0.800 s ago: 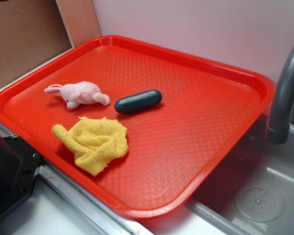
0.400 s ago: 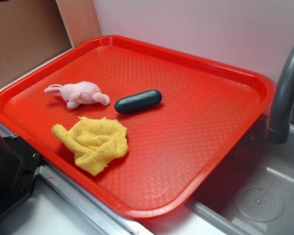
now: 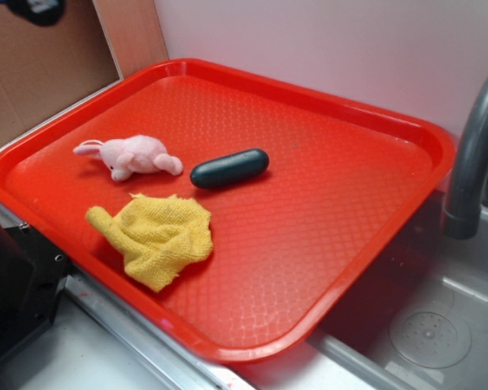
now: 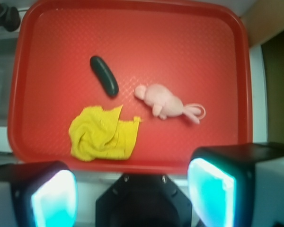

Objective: Grab the plastic pickle.

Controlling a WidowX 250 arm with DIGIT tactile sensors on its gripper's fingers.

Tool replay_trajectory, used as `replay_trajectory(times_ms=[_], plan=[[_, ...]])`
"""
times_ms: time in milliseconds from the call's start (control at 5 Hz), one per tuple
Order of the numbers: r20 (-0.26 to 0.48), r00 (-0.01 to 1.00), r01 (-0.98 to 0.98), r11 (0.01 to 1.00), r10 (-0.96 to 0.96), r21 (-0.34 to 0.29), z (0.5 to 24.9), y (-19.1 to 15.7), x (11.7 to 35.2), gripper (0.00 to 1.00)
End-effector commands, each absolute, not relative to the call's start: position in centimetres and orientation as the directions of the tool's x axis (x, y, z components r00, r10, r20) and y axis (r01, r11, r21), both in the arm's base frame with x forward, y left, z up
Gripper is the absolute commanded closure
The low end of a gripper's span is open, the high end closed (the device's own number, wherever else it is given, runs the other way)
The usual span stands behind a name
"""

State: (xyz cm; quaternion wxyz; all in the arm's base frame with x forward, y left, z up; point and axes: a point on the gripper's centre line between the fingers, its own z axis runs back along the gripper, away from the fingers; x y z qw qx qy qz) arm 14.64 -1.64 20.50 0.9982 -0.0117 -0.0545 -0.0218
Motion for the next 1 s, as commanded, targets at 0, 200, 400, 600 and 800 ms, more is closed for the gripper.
replay_trajectory(times_ms=[0,200,400,600,800], plan=[[0.183,0.977,0.124,0.991,-0.112,-0.057,16.4,-1.6,19.9,0.00],[0.178,0.973,0.162,0.985,-0.149,-0.061,14.2,-2.0,21.9,0.00],[0.137,0.968,0.220,0.974,-0.211,-0.053,10.7,-3.0,24.2,0.00],[0.095,0.958,0.276,0.961,-0.272,-0.028,7.7,-3.7,25.4,0.00],[0.066,0.946,0.319,0.948,-0.317,-0.021,5.5,-4.1,26.2,0.00]])
